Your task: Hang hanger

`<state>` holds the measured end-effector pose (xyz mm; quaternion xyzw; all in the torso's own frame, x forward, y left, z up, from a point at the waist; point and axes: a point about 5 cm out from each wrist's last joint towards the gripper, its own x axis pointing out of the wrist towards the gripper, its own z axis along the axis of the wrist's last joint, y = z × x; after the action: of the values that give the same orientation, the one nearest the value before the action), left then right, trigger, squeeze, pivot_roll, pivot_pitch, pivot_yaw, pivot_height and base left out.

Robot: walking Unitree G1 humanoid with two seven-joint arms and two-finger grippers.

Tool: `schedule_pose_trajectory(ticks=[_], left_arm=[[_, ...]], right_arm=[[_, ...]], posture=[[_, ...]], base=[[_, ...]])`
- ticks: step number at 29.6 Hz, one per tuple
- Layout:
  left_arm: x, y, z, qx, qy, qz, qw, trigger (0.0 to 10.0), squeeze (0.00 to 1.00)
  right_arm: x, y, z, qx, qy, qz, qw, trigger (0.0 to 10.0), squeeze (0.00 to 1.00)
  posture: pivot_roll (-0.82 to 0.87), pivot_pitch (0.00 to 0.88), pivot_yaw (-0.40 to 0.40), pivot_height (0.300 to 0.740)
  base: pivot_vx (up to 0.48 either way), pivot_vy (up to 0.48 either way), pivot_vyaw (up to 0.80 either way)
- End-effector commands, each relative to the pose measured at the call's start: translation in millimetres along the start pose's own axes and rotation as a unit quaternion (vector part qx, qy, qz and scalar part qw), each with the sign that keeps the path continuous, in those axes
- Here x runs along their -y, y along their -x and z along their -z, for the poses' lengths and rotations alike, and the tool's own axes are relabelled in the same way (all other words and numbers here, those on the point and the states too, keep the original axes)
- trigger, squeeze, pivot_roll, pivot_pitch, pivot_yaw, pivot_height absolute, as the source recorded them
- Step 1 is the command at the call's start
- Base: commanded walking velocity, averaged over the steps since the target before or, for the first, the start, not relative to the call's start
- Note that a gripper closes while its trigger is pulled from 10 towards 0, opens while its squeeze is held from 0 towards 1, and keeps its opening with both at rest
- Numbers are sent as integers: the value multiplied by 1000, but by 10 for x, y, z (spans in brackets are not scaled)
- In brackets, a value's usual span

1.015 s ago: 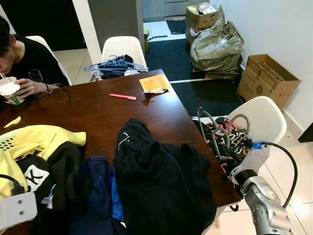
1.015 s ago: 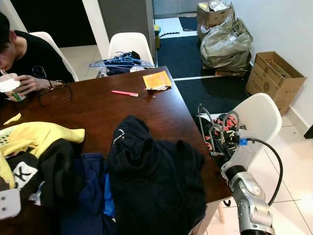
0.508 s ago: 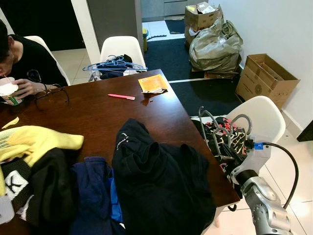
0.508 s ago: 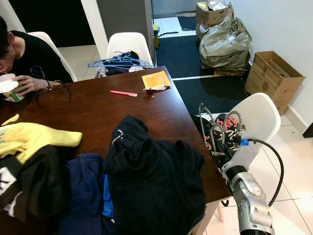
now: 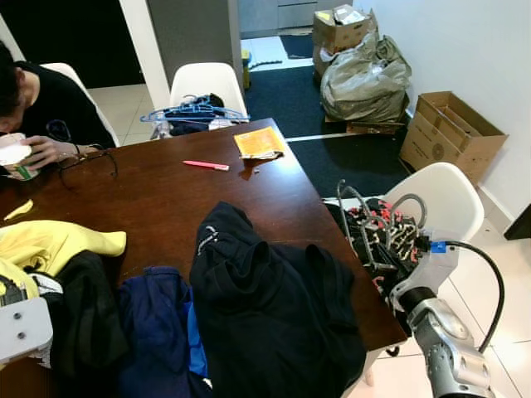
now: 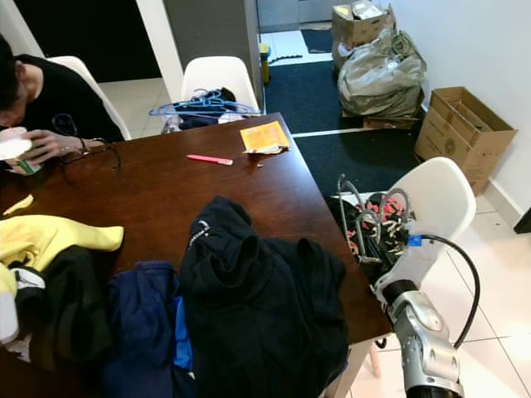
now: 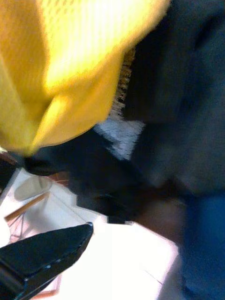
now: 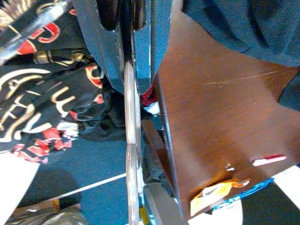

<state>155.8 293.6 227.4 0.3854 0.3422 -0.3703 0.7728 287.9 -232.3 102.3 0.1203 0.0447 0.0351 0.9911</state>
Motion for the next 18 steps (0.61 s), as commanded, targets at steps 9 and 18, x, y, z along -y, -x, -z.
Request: schedule_pose_trajectory(ticks=[9,18], left_arm=[[-10,325,-643,285,-74,21,955,10000,1000],[-543,141,-793,448,35,-154,880,10000,863]], right_arm=[[-78,-20,88,-4,-23,-14,1000,10000,0],[-70,-35,90,-3,-22,-15,1000,10000,0]], posture=[[33,34,86,740],[32,34,80,740]], base=[[0,0,0],[0,0,0]])
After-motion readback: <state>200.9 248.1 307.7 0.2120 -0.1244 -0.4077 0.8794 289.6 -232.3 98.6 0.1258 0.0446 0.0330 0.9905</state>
